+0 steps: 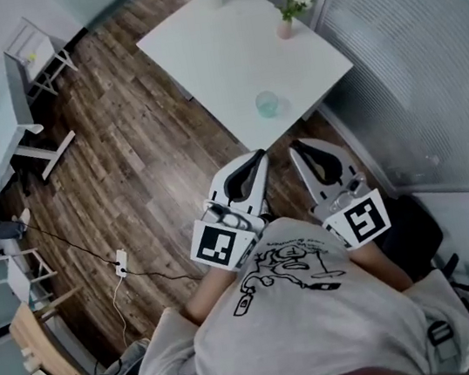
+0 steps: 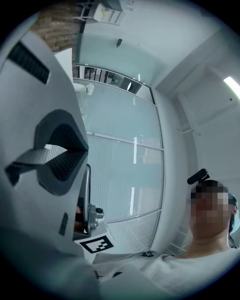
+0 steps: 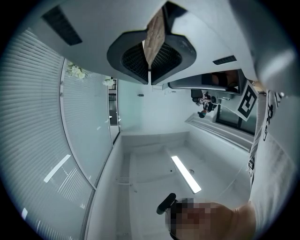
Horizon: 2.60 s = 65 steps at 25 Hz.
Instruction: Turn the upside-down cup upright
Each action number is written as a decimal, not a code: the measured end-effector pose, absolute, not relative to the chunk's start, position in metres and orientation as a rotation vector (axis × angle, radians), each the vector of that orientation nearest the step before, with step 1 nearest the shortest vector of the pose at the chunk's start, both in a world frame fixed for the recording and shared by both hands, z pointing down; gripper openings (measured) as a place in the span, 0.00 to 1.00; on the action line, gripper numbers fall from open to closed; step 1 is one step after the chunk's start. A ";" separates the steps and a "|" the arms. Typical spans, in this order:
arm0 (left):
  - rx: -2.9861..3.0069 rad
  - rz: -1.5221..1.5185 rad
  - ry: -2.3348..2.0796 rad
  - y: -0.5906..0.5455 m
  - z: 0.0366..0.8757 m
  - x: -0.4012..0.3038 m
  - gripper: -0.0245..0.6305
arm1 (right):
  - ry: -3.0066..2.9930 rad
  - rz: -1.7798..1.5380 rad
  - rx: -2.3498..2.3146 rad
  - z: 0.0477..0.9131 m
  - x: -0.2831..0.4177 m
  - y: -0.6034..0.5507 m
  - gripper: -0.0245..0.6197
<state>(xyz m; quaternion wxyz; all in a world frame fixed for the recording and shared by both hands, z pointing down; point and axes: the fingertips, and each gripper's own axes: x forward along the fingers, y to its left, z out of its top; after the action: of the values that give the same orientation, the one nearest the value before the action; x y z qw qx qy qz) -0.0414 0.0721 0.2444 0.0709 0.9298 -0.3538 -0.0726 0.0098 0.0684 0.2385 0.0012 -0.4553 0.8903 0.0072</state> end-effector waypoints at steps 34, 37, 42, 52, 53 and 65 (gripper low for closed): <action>2.790 -0.168 -1.015 0.003 0.269 -0.036 0.04 | 2.814 -0.002 -1.472 0.260 0.013 -0.002 0.11; 2.779 -0.161 -1.034 0.002 0.272 -0.028 0.04 | 2.829 -0.014 -1.465 0.265 0.024 -0.003 0.11; 2.753 -0.147 -1.064 0.003 0.275 -0.018 0.04 | 2.840 -0.032 -1.447 0.267 0.037 -0.005 0.11; 2.741 -0.081 -1.110 -0.014 0.302 -0.010 0.04 | 2.889 -0.055 -1.411 0.293 0.051 -0.019 0.11; 2.738 -0.074 -1.112 -0.015 0.307 -0.010 0.04 | 2.896 -0.060 -1.407 0.298 0.052 -0.020 0.11; 2.769 -0.013 -1.042 -0.041 0.372 0.002 0.04 | 2.929 -0.075 -1.401 0.356 0.064 -0.051 0.11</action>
<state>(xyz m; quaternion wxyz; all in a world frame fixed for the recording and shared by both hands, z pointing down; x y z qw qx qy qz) 0.0020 -0.0410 0.3724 0.0912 0.9321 -0.3506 -0.0042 0.0641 -0.0512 0.3558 -0.0530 -0.4307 0.9006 -0.0230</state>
